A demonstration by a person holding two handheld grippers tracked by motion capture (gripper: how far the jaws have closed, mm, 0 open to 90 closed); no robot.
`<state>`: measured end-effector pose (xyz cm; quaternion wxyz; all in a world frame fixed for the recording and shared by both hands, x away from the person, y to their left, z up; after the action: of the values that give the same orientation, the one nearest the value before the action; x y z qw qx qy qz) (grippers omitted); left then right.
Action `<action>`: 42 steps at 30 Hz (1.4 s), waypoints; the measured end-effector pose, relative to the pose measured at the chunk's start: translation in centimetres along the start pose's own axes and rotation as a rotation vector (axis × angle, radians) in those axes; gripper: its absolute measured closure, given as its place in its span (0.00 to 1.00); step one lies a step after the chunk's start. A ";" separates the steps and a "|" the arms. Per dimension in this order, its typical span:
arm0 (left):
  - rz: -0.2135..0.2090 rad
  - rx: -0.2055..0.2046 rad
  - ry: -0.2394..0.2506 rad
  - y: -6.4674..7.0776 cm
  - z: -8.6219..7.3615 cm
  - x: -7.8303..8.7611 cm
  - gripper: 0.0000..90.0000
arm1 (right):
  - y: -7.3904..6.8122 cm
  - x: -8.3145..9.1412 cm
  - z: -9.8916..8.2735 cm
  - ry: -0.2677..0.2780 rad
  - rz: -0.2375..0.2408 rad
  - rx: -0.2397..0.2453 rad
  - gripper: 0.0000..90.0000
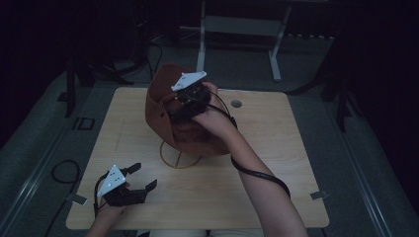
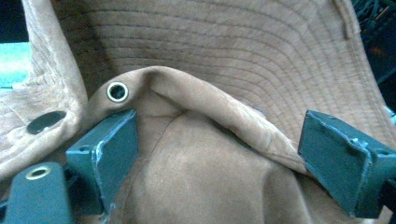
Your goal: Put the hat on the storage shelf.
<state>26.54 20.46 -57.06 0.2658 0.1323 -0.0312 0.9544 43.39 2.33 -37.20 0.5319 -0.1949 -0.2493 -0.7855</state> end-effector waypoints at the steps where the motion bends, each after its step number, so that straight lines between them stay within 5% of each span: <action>1: 0.000 0.000 0.002 0.0 0.0 0.0 0.16 | 0.0 0.2 0.0 0.009 -0.007 0.001 0.14; 8: 0.008 0.016 0.006 -0.3 -0.1 0.0 0.16 | 1.0 2.6 -0.5 0.095 0.040 -0.055 0.15; 17: 0.023 0.017 -0.004 -0.4 -0.3 -0.2 0.16 | 2.0 5.4 -2.6 0.170 0.004 -0.115 0.15; 42: 0.051 -0.033 -0.023 0.1 -0.9 -0.6 0.15 | 4.1 10.9 -15.1 0.165 -0.060 -0.265 0.15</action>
<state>26.81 20.20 -58.11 0.2432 0.1380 -0.0534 0.9586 42.73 -16.07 -42.32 0.4966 -0.1907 -0.1046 -0.8403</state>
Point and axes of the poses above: each handheld gripper's, and its own axes: x roughly backward along the jaws, z roughly out of its top, y roughly to its right, the point moved 4 cm from there along -x, roughly forward along the jaws, and after that the axes turned 9 degrees about z, right-handed, at the moved point
